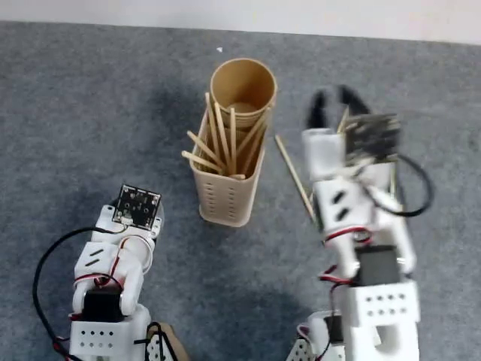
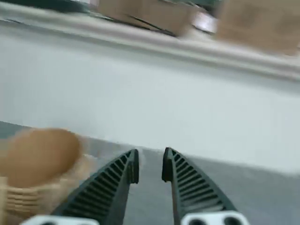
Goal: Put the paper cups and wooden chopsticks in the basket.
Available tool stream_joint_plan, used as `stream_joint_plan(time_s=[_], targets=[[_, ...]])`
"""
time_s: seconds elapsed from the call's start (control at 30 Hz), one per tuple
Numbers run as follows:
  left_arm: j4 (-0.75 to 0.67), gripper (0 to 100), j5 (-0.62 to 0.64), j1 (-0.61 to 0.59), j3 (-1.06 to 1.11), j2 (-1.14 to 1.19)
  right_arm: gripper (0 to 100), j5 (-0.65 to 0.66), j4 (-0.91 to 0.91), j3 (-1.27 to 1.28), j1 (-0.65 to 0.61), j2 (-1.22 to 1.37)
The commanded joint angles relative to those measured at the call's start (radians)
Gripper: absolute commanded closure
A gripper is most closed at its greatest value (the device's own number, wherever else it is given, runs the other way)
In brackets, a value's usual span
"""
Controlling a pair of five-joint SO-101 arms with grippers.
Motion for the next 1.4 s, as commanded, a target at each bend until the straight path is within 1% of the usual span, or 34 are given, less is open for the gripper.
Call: stream_joint_plan(time_s=[0.0, 0.07, 0.17, 0.27, 0.43, 0.63, 0.8, 1.03, 1.07, 1.13, 1.17, 1.3, 1.37], targets=[[-0.017, 84, -0.011, 0.016, 0.018, -0.002, 90.1, 0.003, 0.153, -0.14, 0.179, 0.001], [-0.017, 84, -0.011, 0.016, 0.018, -0.002, 90.1, 0.051, 0.188, -0.168, 0.249, 0.041], [-0.017, 84, -0.011, 0.016, 0.018, -0.002, 90.1, 0.157, 0.277, -0.171, 0.285, 0.191], [-0.017, 84, -0.011, 0.016, 0.018, -0.002, 90.1, 0.207, 0.338, -0.177, 0.318, 0.406], [-0.017, 84, -0.011, 0.016, 0.018, -0.002, 90.0, 0.218, 0.306, -0.182, 0.343, 0.754], [-0.017, 84, -0.011, 0.016, 0.018, -0.002, 90.0, 0.212, 0.186, -0.182, 0.34, 1.003], [-0.017, 84, -0.011, 0.016, 0.018, -0.002, 90.0, 0.21, 0.128, -0.182, 0.346, 1.087], [-0.017, 84, -0.011, 0.016, 0.018, -0.002, 90.9, 0.21, 0.128, -0.182, 0.344, 1.156], [-0.017, 84, -0.011, 0.016, 0.018, -0.002, 92.5, 0.21, 0.128, -0.182, 0.344, 1.167], [-0.017, 84, -0.011, 0.016, 0.018, -0.002, 98.9, 0.212, 0.128, -0.182, 0.344, 1.179], [-0.017, 84, -0.011, 0.016, 0.018, -0.002, 99.8, 0.212, 0.128, -0.182, 0.344, 1.182], [-0.017, 84, -0.011, 0.016, 0.018, -0.002, 99.4, 0.21, 0.131, -0.186, 0.346, 1.127], [-0.017, 84, -0.011, 0.016, 0.018, -0.002, 99.4, 0.17, 0.136, -0.205, 0.346, 1.046]])
